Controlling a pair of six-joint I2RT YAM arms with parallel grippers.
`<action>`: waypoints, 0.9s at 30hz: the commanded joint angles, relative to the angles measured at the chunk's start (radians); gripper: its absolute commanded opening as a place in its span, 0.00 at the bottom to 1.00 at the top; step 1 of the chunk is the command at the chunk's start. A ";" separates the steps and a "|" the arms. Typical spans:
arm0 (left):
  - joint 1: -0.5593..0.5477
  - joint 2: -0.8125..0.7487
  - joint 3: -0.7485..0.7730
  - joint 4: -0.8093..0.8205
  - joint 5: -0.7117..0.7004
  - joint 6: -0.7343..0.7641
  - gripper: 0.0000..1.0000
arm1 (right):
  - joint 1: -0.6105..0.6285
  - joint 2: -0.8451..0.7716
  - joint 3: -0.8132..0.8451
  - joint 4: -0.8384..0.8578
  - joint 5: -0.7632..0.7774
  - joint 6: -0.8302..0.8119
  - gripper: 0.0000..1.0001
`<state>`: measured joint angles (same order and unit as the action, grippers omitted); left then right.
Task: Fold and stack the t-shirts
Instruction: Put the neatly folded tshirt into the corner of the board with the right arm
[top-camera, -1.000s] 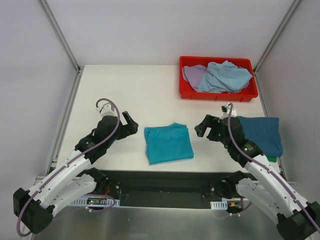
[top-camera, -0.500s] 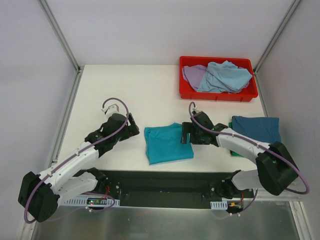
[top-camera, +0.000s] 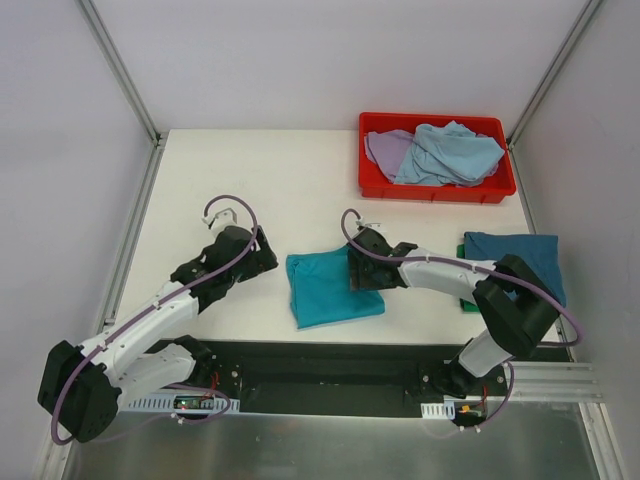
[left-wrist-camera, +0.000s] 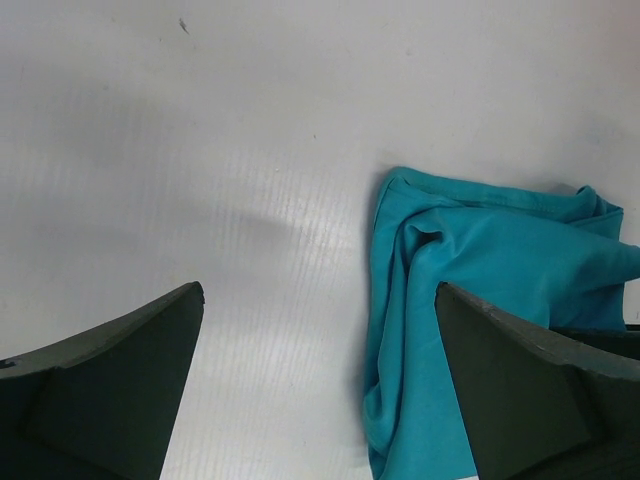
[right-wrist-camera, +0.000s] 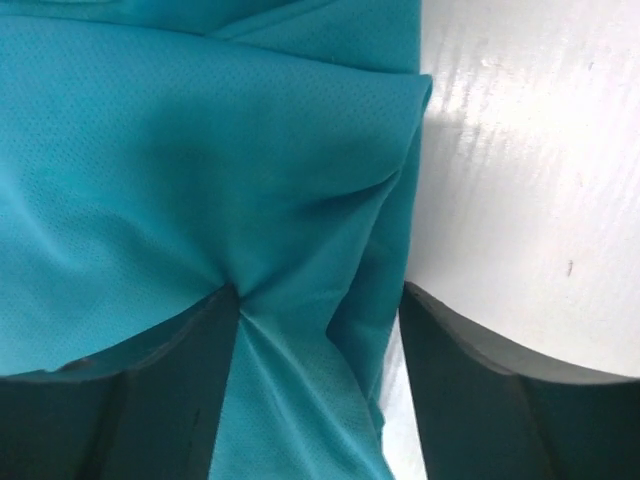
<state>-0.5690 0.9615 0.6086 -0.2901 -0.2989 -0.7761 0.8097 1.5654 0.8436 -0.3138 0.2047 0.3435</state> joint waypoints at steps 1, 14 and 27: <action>0.012 -0.027 -0.013 0.002 -0.032 -0.023 0.99 | 0.034 0.093 -0.003 -0.039 0.027 0.109 0.60; 0.035 -0.119 -0.055 0.000 -0.059 -0.028 0.99 | 0.052 -0.014 0.038 -0.115 0.233 -0.023 0.00; 0.044 -0.165 -0.061 -0.020 -0.098 -0.018 0.99 | -0.027 -0.134 0.098 -0.384 0.947 -0.497 0.00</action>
<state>-0.5354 0.8158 0.5507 -0.2924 -0.3519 -0.7967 0.8398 1.4742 0.9241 -0.6254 0.9302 0.0471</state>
